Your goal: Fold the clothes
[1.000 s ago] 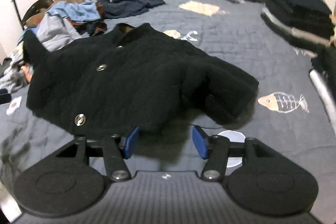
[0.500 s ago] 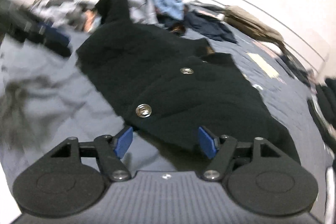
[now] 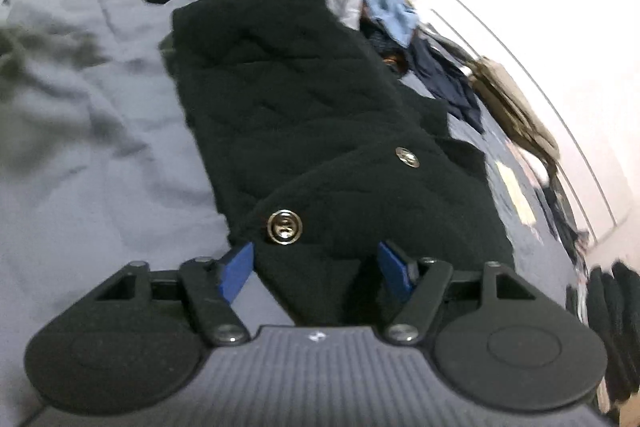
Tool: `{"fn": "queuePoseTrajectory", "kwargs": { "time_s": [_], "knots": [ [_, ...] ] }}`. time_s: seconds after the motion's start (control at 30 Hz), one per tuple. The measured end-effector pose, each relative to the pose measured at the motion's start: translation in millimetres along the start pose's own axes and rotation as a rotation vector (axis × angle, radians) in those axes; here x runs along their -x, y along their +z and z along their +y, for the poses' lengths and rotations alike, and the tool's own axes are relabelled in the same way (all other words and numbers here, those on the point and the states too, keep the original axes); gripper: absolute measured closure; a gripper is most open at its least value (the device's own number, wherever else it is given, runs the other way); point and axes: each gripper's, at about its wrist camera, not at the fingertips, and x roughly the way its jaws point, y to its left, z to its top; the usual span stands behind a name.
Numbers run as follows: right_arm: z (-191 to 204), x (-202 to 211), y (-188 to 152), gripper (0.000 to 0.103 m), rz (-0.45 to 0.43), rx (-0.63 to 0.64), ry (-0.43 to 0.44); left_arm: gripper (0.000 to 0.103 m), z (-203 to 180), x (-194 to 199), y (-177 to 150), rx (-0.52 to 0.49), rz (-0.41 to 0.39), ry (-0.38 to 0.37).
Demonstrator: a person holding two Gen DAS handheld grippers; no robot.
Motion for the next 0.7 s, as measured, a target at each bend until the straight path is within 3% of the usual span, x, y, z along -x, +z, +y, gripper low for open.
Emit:
{"fn": "queuePoseTrajectory", "kwargs": {
  "time_s": [0.03,0.13,0.23,0.33,0.53,0.57,0.67,0.7],
  "knots": [
    [-1,-3,1,0.052,0.000,0.003,0.013,0.046,0,0,0,-0.003,0.002,-0.004],
    [-23,-3,6,0.103,-0.039,-0.130,0.007,0.046,-3,0,-2,-0.029,0.008,-0.021],
    [-53,5,11,0.103,-0.117,-0.317,-0.054,0.046,-9,-2,-4,-0.073,0.019,-0.056],
    [-77,7,12,0.103,-0.103,-0.410,-0.004,0.046,-19,-6,-7,-0.127,0.032,-0.093],
    [-69,23,6,0.094,-0.110,-0.338,0.110,0.046,-25,-13,-10,-0.151,0.055,-0.106],
    [-65,24,6,0.087,-0.105,-0.310,0.120,0.046,-25,-14,-10,-0.147,0.056,-0.102],
    [-47,22,7,0.050,-0.080,-0.210,0.128,0.046,-24,-14,-9,-0.137,0.051,-0.094],
    [-41,23,7,0.045,-0.078,-0.180,0.128,0.046,-25,-15,-9,-0.142,0.049,-0.089]
  ]
}}
